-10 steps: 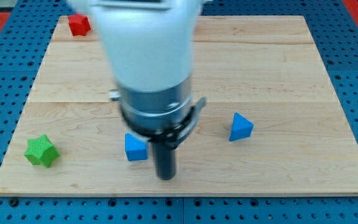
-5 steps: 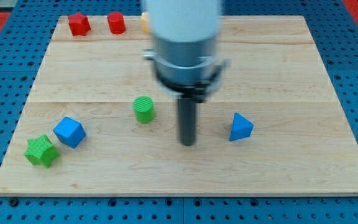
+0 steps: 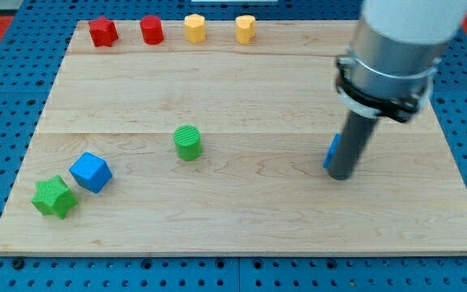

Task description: Place the green blocks and blue blocks diagonally to the bottom left corner

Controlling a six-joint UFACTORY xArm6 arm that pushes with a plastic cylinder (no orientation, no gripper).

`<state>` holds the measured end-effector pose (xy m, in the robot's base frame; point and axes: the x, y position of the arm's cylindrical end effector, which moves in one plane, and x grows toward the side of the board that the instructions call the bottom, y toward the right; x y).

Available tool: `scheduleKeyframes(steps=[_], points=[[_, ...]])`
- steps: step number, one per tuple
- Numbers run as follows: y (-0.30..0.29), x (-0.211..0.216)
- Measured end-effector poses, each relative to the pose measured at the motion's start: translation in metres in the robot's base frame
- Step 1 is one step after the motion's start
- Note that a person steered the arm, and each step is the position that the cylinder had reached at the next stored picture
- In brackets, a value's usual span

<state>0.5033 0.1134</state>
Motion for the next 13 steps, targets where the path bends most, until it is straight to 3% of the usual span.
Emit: scheduleKeyframes(steps=[1, 2, 4, 5, 6, 7, 8, 9, 10, 11, 12, 13], points=[[-0.076, -0.043], [-0.160, -0.056], [-0.299, -0.043], [-0.250, -0.055], [-0.201, -0.024], [-0.276, -0.019], [-0.253, -0.014], [-0.134, 0.025], [0.000, 0.034], [0.084, 0.009], [0.027, -0.027], [-0.129, -0.027]])
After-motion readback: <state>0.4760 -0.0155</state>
